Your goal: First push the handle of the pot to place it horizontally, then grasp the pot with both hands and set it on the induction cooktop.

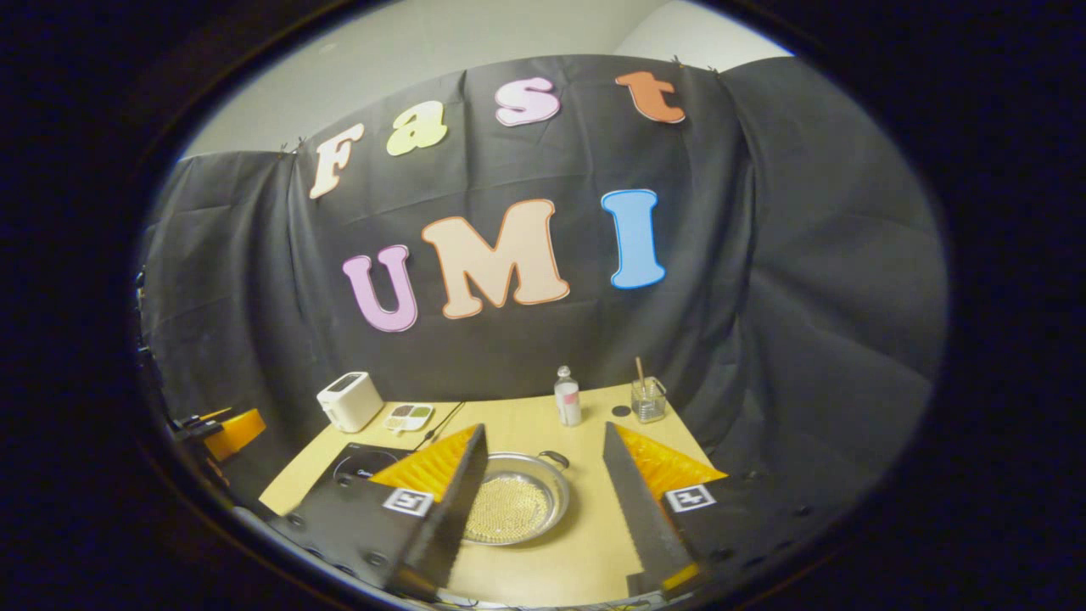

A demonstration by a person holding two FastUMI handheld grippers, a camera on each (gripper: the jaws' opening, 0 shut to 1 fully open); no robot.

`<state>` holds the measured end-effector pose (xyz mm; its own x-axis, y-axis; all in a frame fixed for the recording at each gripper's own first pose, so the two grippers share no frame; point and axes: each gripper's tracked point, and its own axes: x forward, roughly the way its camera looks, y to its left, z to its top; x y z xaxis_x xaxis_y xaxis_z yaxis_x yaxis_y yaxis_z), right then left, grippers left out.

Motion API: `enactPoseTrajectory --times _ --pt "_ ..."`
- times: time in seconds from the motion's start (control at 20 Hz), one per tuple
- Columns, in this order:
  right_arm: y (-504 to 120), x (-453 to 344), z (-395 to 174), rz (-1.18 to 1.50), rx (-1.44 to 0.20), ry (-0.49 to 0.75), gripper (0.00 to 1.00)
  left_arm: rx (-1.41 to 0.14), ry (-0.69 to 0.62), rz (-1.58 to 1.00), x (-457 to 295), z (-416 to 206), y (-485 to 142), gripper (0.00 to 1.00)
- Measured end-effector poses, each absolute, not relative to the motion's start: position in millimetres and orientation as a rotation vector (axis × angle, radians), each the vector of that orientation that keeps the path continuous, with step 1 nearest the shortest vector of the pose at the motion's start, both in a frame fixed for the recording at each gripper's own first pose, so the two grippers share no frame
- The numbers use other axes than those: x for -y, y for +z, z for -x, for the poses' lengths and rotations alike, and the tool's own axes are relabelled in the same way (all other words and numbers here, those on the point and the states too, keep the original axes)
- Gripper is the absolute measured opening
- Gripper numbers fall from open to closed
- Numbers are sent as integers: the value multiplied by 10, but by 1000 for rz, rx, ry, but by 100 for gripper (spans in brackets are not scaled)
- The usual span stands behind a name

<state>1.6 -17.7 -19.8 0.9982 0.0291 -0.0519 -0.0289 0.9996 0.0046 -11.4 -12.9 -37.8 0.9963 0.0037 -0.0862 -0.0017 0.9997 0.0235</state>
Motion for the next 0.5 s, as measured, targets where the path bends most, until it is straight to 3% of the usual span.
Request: enactPoseTrajectory --times 0.3,0.4,0.45,0.5 --pt "-297 303 -131 36 -64 54 11 -87 36 -26 259 161 -416 96" --pt "-335 374 -174 76 -65 58 7 -85 44 -21 319 194 -439 96" --pt "-359 388 -192 89 -72 64 13 -83 50 -20 350 207 -446 93" --pt "-403 401 -215 94 -81 72 13 -81 55 -20 375 213 -467 92"
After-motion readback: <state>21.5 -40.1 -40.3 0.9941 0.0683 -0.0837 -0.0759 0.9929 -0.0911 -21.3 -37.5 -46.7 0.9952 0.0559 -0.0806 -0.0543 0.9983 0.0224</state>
